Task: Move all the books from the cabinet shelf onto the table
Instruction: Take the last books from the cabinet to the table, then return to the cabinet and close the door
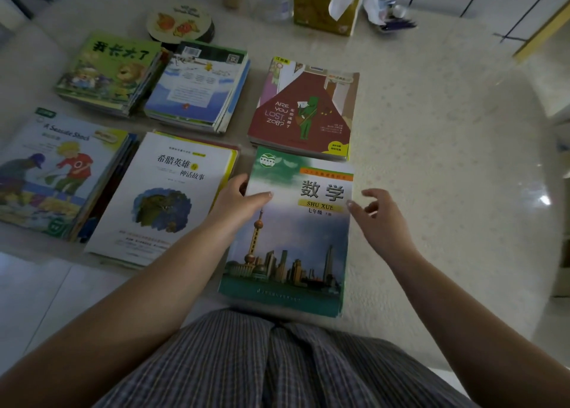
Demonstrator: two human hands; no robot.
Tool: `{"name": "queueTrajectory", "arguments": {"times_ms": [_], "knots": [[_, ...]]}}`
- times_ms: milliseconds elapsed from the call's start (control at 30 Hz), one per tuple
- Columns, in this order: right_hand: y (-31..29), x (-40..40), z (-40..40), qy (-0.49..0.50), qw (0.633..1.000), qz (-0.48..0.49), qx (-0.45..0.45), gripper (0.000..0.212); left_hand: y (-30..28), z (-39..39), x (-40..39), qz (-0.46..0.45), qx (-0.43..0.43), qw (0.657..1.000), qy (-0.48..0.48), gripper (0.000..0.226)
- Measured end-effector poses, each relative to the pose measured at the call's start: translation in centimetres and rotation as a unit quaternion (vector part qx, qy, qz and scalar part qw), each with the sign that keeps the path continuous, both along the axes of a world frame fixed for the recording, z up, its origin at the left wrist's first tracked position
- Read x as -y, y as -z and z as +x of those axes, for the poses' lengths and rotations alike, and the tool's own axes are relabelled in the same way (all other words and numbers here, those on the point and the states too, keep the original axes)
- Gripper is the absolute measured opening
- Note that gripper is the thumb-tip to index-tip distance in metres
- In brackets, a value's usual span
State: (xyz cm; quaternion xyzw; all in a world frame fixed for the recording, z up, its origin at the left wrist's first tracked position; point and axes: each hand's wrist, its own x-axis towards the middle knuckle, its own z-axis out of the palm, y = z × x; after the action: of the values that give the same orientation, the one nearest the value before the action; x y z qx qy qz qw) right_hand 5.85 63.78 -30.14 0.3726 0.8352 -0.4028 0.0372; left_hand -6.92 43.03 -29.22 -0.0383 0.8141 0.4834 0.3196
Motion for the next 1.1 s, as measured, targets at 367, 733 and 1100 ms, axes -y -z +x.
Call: {"name": "queueTrajectory", "arguments": {"times_ms": [367, 733, 1100], "knots": [[-3.7, 7.6, -2.0, -0.122, 0.975, -0.150, -0.112, 0.018, -3.7, 4.8, 6.2, 0.173, 0.035, 0.970, -0.166, 0.025], [-6.1, 20.8, 2.3, -0.324, 0.916, -0.204, -0.117, 0.017, -4.8, 17.2, 19.4, 0.255, 0.020, 0.891, -0.377, 0.030], [-6.3, 36.1, 16.6, -0.533, 0.810, -0.229, -0.082, 0.022, -5.6, 40.4, 31.9, 0.218, -0.062, 0.808, -0.543, 0.037]]}}
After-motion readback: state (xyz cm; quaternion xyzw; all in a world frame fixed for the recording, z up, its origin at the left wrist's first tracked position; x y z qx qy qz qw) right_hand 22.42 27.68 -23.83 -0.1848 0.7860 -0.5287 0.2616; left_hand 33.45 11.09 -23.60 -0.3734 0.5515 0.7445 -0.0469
